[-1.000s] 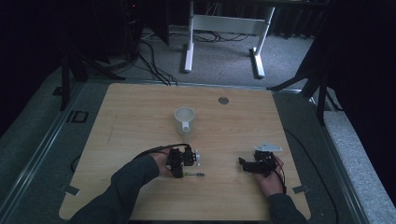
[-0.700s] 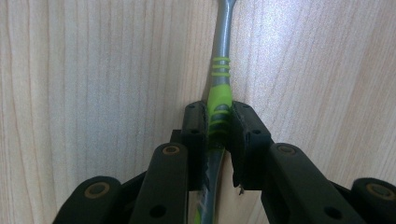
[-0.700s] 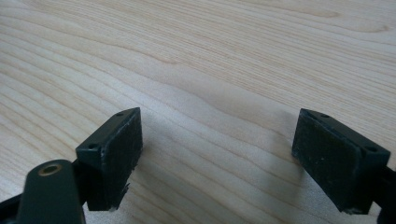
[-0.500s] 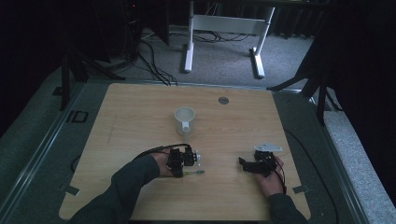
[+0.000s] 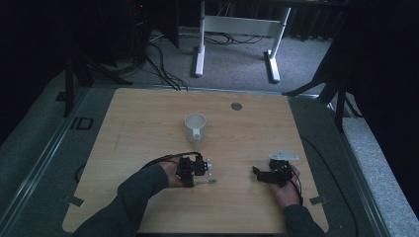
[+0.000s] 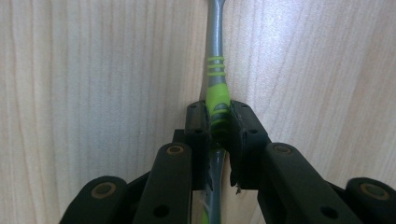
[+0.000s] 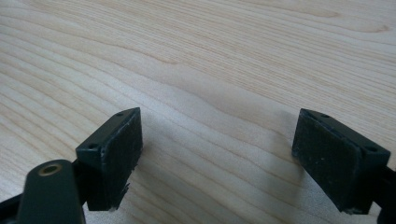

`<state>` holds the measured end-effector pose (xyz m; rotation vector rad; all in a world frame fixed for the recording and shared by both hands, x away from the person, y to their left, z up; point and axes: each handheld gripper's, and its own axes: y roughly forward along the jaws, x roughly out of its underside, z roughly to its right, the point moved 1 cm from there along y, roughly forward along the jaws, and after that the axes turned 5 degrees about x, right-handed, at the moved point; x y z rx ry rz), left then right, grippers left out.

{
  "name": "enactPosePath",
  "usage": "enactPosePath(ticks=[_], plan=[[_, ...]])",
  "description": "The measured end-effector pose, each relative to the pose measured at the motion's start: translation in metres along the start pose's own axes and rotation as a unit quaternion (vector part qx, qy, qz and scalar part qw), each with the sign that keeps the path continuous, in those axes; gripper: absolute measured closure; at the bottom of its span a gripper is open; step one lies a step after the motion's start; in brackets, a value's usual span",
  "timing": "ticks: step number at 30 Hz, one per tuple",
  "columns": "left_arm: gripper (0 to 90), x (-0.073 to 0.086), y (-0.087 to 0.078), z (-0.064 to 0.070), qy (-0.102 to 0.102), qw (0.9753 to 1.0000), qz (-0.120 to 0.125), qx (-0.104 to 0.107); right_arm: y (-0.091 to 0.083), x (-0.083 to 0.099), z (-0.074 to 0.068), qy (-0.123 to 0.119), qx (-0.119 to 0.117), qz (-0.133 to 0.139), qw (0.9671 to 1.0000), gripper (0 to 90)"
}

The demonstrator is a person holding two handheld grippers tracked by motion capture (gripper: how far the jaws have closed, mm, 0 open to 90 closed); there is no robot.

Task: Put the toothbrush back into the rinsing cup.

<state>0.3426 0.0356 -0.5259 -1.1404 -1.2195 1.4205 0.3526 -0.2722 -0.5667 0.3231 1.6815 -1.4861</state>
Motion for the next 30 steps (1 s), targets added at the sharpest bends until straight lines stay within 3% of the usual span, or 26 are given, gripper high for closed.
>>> enactPosePath(ticks=[4,13,30], plan=[[79.4,0.001,-0.003,-0.002,-0.005,0.9999,0.013,0.007,0.000,0.000,0.000,0.000,0.000,0.000,1.0000,15.9],[79.4,0.006,-0.014,-0.007,-0.022,0.9990,0.040,-0.001,0.000,0.000,0.000,0.000,0.000,0.000,1.0000,15.9],[79.4,0.017,-0.034,-0.016,-0.058,0.9933,0.097,-0.026,0.000,0.000,0.000,-0.001,0.000,0.000,1.0000,15.9]])
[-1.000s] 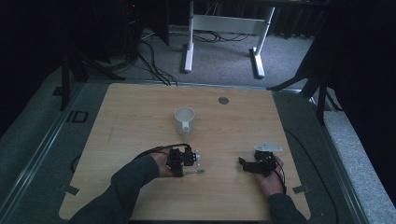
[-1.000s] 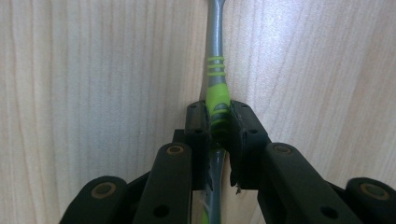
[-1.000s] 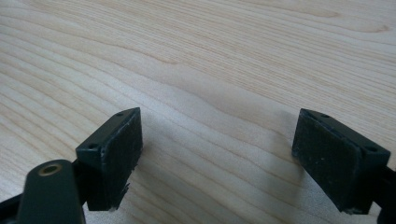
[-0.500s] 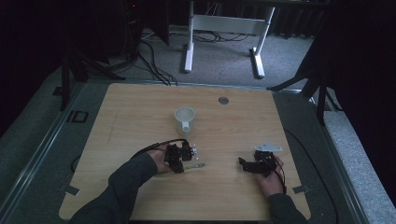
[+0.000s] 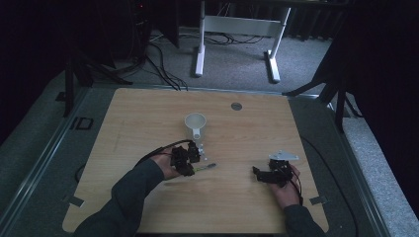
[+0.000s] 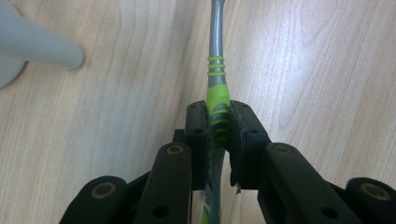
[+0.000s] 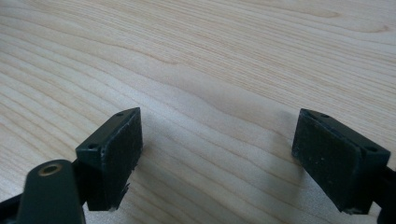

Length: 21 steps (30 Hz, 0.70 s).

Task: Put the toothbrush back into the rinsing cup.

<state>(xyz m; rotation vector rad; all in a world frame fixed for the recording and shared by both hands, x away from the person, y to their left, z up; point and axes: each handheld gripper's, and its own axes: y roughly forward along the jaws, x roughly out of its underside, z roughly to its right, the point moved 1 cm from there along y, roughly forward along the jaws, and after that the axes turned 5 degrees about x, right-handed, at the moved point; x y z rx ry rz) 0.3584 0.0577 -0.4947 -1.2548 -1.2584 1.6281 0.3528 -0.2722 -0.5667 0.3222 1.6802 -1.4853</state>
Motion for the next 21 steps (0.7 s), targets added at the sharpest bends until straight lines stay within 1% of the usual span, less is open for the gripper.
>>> enactPosePath(ticks=[3,6,12,14,18,21], plan=[[79.3,0.0004,-0.0021,-0.0013,-0.009,0.9999,0.010,-0.001,0.0000,0.0000,0.0000,0.000,0.000,0.000,1.0000,15.9],[79.3,0.0005,-0.0042,-0.0028,-0.013,0.9997,0.018,-0.005,0.0000,0.0000,0.0000,0.000,0.000,0.000,1.0000,15.9],[79.4,-0.0002,-0.0071,-0.0048,-0.021,0.9992,0.032,-0.007,0.0000,0.0000,0.0000,0.000,0.000,0.000,1.0000,15.9],[79.3,-0.0009,-0.0073,-0.0049,-0.025,0.9988,0.041,-0.008,0.0000,0.0000,0.0000,0.000,0.000,0.000,1.0000,15.9],[79.3,-0.0014,-0.0086,-0.0060,-0.025,0.9986,0.046,-0.006,0.0000,0.0000,0.0000,0.000,0.000,0.000,1.0000,15.9],[79.3,-0.0011,-0.0101,-0.0068,-0.025,0.9984,0.050,-0.008,0.0000,0.0000,-0.0001,0.001,0.000,0.000,1.0000,15.9]])
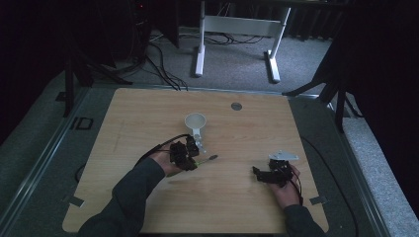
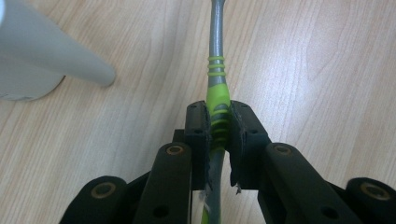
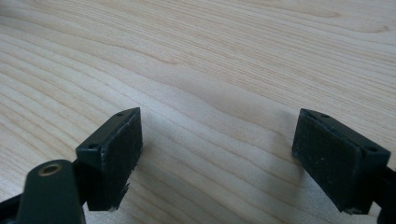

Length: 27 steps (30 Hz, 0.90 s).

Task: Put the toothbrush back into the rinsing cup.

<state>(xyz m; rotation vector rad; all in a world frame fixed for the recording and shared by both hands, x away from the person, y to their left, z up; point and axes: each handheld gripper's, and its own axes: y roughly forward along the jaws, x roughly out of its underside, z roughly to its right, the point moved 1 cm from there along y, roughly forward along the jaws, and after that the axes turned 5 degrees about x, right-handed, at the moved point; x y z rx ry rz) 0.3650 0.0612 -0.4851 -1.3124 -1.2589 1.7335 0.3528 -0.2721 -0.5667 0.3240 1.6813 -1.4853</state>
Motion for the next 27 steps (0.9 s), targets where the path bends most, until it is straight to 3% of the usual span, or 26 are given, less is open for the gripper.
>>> enactPosePath(ticks=[16,27], plan=[[79.3,-0.001,-0.009,-0.001,-0.012,0.9992,0.037,-0.004,0.000,0.000,0.000,0.001,0.000,-0.001,1.0000,15.9],[79.3,0.001,-0.018,-0.005,-0.027,0.9972,0.069,-0.010,0.000,0.000,0.000,0.000,0.000,0.000,1.0000,15.9]])
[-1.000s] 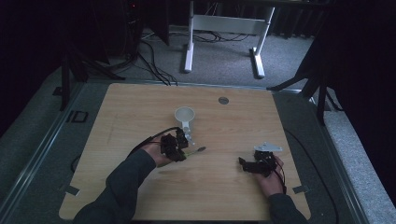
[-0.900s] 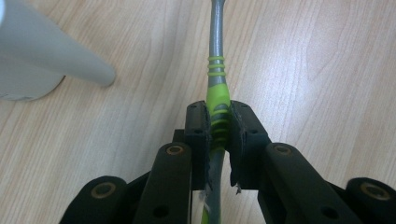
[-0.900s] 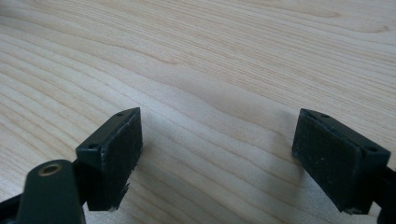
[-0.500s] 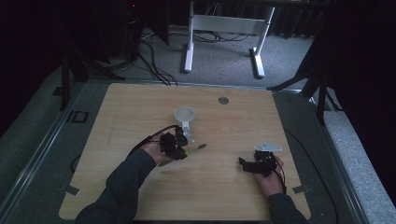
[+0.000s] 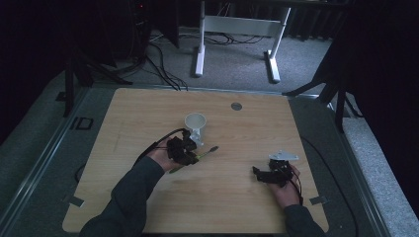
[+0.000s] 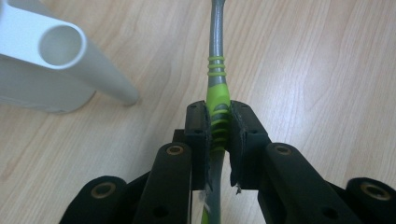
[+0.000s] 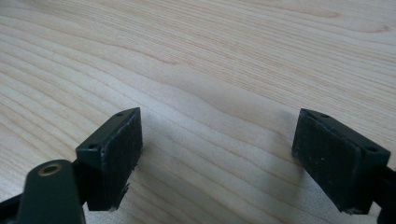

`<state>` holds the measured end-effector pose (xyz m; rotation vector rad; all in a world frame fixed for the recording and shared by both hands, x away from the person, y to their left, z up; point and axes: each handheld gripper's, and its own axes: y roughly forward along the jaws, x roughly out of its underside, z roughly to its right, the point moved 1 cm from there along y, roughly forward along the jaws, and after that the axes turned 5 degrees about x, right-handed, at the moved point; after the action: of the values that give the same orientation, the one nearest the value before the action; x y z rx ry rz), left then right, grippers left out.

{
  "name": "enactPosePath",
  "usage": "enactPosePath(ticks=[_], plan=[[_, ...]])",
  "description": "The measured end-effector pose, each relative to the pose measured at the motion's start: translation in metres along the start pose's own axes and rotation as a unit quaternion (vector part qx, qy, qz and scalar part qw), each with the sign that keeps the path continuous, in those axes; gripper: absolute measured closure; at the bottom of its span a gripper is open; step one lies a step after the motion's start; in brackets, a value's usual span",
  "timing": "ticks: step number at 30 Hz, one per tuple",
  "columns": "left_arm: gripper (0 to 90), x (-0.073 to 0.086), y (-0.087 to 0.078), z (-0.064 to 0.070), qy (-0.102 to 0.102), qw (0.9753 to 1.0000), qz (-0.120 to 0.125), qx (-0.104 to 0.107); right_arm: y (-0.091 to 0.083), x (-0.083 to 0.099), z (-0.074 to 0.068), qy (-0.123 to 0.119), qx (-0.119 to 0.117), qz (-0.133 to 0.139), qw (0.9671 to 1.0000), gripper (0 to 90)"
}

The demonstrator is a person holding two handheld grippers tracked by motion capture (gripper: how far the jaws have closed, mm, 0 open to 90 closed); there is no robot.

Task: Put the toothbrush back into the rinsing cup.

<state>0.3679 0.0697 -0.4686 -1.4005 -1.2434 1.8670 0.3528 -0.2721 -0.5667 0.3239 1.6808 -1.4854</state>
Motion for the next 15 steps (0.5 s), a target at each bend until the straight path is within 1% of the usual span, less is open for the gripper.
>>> enactPosePath(ticks=[15], plan=[[79.3,-0.0004,-0.0088,-0.0043,-0.016,0.9991,0.038,-0.007,0.0000,0.0000,0.0001,-0.001,0.000,0.000,1.0000,15.9]])
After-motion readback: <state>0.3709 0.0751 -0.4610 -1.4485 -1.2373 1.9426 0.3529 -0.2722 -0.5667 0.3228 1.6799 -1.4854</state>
